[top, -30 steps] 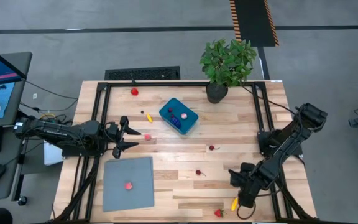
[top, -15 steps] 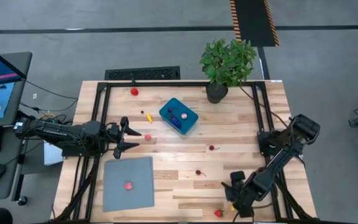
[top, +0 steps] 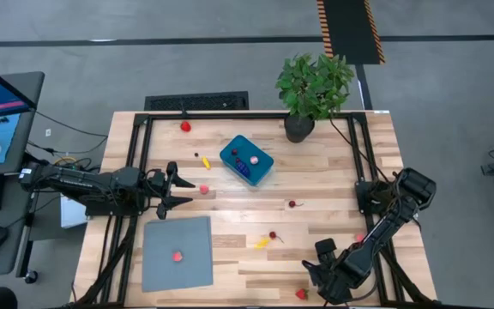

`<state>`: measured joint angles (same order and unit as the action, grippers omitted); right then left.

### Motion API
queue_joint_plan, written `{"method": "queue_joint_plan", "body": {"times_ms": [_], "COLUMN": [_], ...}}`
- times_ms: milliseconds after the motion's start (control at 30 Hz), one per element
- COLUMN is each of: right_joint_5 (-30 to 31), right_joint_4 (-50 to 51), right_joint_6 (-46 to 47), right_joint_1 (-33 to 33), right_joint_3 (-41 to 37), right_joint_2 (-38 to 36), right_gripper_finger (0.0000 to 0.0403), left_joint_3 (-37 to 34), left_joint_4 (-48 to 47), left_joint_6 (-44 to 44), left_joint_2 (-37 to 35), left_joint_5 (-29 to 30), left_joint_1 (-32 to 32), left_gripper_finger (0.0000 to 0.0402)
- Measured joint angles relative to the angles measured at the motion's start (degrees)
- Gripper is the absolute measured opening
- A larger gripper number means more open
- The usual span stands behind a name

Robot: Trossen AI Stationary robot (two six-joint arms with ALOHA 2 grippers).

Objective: Pick and placing Produce into tupperware
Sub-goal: Put the bottom cherry into the container

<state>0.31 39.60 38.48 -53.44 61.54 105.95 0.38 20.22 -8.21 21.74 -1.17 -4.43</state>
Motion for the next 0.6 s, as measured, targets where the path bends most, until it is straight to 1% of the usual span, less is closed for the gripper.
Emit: {"method": "queue_joint_plan", "body": {"times_ms": [200,267,333,400,467,600], "right_joint_5": [0.6,1.8,4.3,9.1,11.4,11.9], "right_joint_4": [1.7,1.8,1.8,1.7,1.9,1.9], "right_joint_6": [0.0,-0.9,-2.3,-3.9,-5.2,-7.4], "right_joint_1": [2.5,4.0,5.7,7.3,8.8,11.0], "right_joint_3": [0.0,-0.1,-0.3,-0.3,-0.3,-0.3], "right_joint_2": [0.0,-0.5,-1.1,-1.7,-2.7,-4.2], "right_gripper_finger": [0.0281,0.0281,0.0281,0.0281,0.0281,0.0281], "left_joint_3": [0.0,0.0,0.0,0.0,0.0,0.0], "left_joint_4": [-0.2,-0.2,-0.2,-0.2,-0.2,-0.3], "left_joint_6": [-0.4,-0.4,-0.4,-0.4,-0.5,-0.6], "left_joint_2": [0.0,0.0,0.0,0.0,0.0,0.0], "left_joint_5": [0.0,0.0,0.0,0.0,0.0,0.0], "left_joint_1": [0.0,0.0,0.0,0.0,0.0,0.0], "left_gripper_finger": [0.0208,0.0208,0.0208,0.0208,0.0208,0.0208]}}
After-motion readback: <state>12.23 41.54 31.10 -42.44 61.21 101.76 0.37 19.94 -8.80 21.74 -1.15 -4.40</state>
